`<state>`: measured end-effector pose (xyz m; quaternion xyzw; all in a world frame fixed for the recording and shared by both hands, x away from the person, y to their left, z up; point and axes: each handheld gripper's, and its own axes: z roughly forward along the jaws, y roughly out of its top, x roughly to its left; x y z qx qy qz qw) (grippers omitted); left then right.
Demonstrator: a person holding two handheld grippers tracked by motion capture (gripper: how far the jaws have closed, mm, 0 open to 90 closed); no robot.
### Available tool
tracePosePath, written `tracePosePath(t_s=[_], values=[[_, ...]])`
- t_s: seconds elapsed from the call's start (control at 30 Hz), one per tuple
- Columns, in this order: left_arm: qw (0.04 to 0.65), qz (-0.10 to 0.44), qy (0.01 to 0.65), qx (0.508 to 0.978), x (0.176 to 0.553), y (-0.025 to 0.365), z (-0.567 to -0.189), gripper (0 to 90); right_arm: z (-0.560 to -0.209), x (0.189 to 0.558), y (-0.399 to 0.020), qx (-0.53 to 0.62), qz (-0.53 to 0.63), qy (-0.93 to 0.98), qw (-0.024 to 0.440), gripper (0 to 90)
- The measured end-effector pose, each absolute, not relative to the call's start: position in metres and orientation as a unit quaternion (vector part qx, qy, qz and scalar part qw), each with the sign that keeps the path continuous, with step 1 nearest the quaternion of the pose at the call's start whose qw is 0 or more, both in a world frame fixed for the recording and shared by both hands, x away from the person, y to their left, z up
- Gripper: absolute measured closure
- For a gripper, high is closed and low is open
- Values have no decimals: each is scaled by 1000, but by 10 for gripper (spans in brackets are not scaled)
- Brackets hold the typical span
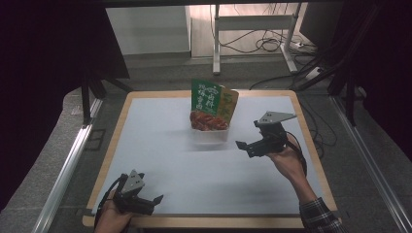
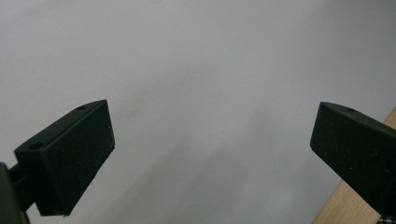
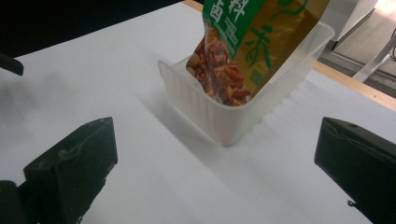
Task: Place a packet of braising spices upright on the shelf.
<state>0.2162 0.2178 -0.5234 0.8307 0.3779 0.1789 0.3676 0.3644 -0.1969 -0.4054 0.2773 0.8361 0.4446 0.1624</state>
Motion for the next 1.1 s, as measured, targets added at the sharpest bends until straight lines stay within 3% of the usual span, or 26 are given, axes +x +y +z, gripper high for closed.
tracePosePath(t_s=[1.1], values=[[368, 179, 378, 831, 216, 217, -524, 0, -432, 321, -238, 307, 427, 833, 169, 0]])
